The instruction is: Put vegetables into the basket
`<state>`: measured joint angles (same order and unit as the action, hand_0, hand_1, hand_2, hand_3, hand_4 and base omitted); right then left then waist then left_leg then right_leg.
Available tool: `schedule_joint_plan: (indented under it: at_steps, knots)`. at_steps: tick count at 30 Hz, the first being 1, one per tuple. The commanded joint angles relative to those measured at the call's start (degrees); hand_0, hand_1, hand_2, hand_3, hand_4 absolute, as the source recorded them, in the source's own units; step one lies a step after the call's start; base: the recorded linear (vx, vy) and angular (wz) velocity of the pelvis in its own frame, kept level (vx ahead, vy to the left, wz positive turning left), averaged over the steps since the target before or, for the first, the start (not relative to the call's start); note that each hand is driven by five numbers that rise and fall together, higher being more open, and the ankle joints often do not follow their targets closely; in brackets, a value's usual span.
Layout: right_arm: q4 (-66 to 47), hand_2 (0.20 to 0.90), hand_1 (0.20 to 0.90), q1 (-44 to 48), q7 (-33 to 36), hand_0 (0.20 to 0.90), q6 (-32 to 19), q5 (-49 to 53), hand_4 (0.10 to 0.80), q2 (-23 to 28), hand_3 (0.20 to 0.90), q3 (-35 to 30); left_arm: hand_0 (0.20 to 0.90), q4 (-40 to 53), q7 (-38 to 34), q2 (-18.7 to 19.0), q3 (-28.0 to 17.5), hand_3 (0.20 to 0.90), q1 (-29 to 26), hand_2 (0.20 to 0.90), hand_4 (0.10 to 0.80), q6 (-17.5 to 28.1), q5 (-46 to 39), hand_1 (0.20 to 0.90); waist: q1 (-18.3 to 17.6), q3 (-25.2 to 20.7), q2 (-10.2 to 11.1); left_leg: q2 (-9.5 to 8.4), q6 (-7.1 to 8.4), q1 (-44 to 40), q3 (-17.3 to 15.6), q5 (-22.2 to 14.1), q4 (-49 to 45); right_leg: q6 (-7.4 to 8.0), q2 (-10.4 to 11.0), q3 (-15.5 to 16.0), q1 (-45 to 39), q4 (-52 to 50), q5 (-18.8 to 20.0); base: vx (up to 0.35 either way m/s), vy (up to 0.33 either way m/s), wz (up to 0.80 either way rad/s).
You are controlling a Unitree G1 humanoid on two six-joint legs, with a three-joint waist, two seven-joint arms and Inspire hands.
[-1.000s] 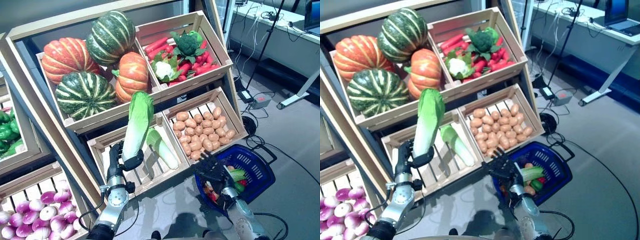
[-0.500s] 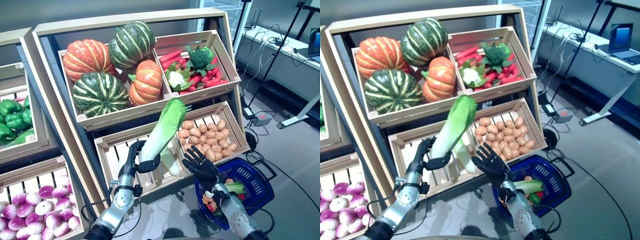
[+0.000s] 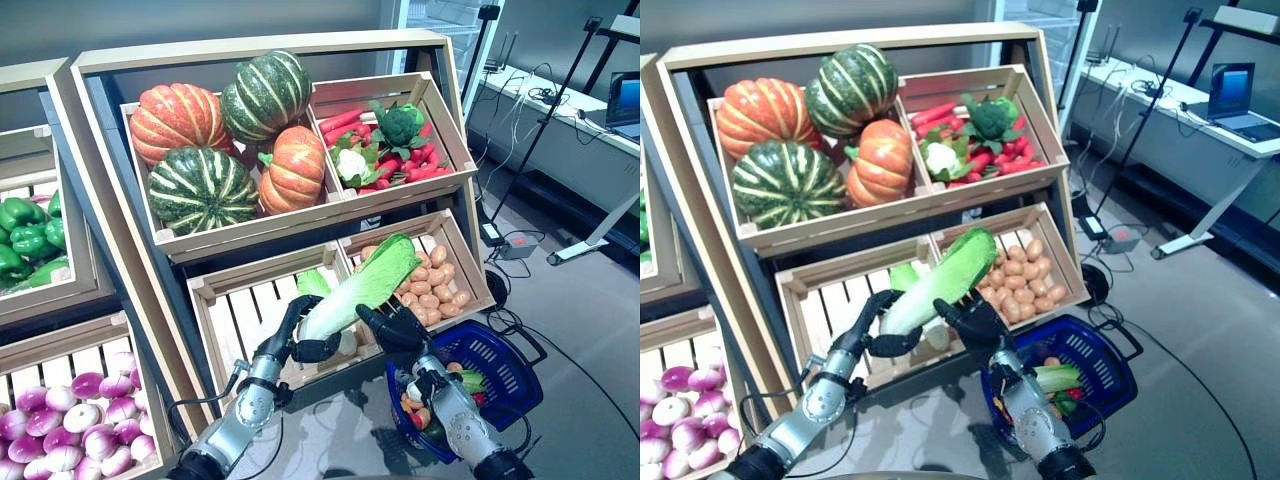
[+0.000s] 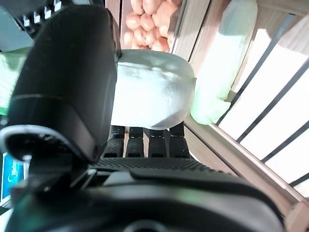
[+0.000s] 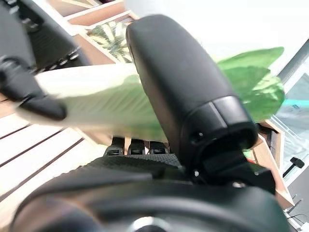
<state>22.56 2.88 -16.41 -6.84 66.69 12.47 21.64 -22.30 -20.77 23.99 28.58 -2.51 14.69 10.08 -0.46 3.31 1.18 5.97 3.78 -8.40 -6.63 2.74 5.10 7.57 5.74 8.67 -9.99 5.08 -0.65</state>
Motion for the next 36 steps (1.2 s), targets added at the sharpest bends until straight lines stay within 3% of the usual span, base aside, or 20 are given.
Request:
schedule_joint_plan:
  at_steps: [1,11,21,22,23,36]
  knots:
    - [-6.55,0.900,0.900,8.05,-3.04,0.900,-5.20,5.00,0.800,-3.06,0.900,-1.07,0.300,4.21,-0.65,1.77,2.59,0.300,-12.06,0.300,0.400,7.64,2.58,0.300,0.92,-1.58,0.61,0.17,-0.59,-1.59,0.51,-3.63,-0.10,-1.51,1.50,-0.45,0.34,-0.08,2.50,0.000,0.000,0.00]
    - [-6.34,0.900,0.900,13.96,-1.74,0.900,-4.43,9.55,0.800,-3.45,0.900,-3.19,0.300,2.17,-0.28,1.33,7.21,0.300,-14.87,0.300,0.400,9.77,8.65,0.300,1.20,-1.88,0.90,0.14,-0.47,-1.78,0.85,-4.01,-0.10,-1.37,1.67,-0.31,0.10,-0.08,2.33,0.000,0.000,0.00]
    - [-3.34,0.900,0.900,16.04,0.04,0.900,-5.52,10.60,0.800,-2.87,0.900,-4.62,0.300,4.91,-3.89,2.39,9.03,0.300,-16.44,0.300,0.400,16.34,10.43,0.300,1.36,-2.07,0.83,0.20,-0.45,-1.55,1.01,-4.27,-0.10,-1.28,1.83,-0.29,0.43,-0.08,2.33,0.000,0.000,0.00]
    - [-3.02,0.782,0.782,16.46,-0.59,0.782,-6.82,12.53,0.722,-2.80,0.782,-5.38,0.300,6.10,-4.08,2.67,9.16,0.300,-16.65,0.300,0.400,17.73,10.51,0.300,1.45,-1.87,0.82,0.18,-0.45,-1.41,1.13,-4.28,-0.10,-1.31,1.84,-0.31,0.53,-0.08,2.38,-0.035,0.002,0.00]
    - [-2.64,0.300,0.300,16.66,-1.15,0.300,-7.49,13.53,0.400,-2.80,0.300,-5.73,0.300,6.58,-4.40,2.73,9.32,0.300,-16.76,0.300,0.400,18.13,10.45,0.300,1.49,-1.78,0.81,0.15,-0.43,-1.36,1.22,-4.31,-0.10,-1.33,1.83,-0.31,0.58,-0.08,2.41,-0.037,0.003,0.01]
    - [-0.77,0.300,0.300,18.08,1.07,0.300,-10.46,14.43,0.400,-2.65,0.300,-8.13,0.300,7.08,-5.47,2.50,9.76,0.300,-15.96,0.300,0.400,17.67,10.41,0.300,1.56,-1.56,0.82,-0.01,-0.55,-0.65,1.53,-4.45,-0.10,-1.41,1.89,-0.63,1.39,-0.08,2.59,-0.011,0.001,0.02]
